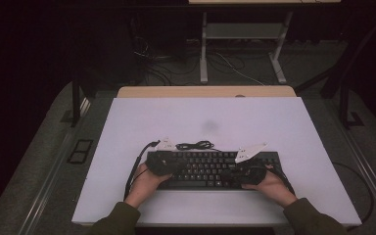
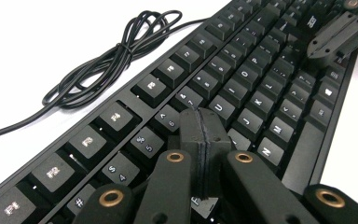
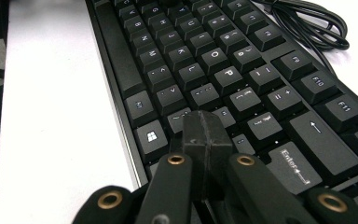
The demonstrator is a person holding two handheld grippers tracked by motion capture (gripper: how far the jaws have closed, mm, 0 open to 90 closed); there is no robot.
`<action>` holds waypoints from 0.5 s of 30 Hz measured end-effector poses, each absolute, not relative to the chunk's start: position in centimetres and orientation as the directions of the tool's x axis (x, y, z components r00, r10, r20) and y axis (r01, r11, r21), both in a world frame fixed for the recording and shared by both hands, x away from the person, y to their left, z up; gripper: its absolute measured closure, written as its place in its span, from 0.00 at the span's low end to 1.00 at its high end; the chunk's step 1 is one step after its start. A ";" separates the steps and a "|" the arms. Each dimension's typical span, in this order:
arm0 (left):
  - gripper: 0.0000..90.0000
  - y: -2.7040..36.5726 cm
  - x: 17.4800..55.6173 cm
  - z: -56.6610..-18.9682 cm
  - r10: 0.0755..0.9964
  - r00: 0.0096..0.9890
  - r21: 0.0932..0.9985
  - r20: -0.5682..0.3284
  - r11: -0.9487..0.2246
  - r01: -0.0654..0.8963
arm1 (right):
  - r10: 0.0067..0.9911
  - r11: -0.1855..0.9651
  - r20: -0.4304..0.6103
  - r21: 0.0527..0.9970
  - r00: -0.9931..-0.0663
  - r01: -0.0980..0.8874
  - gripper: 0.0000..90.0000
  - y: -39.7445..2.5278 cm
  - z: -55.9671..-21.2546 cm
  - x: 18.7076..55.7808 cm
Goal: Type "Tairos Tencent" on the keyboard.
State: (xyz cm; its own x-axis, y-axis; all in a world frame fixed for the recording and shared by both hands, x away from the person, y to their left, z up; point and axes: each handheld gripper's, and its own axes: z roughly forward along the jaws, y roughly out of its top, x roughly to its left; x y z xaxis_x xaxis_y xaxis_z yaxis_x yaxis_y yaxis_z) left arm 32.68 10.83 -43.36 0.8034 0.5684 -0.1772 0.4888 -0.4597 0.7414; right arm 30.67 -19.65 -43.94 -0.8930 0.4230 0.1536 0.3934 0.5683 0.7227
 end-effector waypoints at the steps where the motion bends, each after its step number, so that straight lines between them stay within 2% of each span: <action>1: 0.99 10.8 32.6 -43.3 0.569 0.803 0.742 -0.178 -0.459 0.490 | 0.423 0.569 0.153 0.723 -0.893 0.393 0.99 -19.7 -43.9 30.7; 7: 0.96 10.9 32.5 -43.2 0.570 0.801 0.747 -0.184 -0.448 0.491 | 0.423 0.568 0.154 0.723 -0.893 0.394 0.99 -19.7 -43.9 30.7; 13: 0.84 11.3 32.2 -43.0 0.563 0.809 0.757 -0.171 -0.450 0.473 | 0.423 0.568 0.154 0.723 -0.893 0.394 0.99 -19.7 -43.9 30.7; 14: 0.78 11.3 32.2 -43.0 0.563 0.809 0.761 -0.168 -0.448 0.470 | 0.424 0.568 0.154 0.723 -0.893 0.394 0.99 -19.7 -43.9 30.7; 15: 0.78 11.4 32.1 -42.9 0.565 0.808 0.762 -0.167 -0.446 0.469 | 0.424 0.568 0.154 0.723 -0.893 0.394 0.99 -19.7 -43.9 30.7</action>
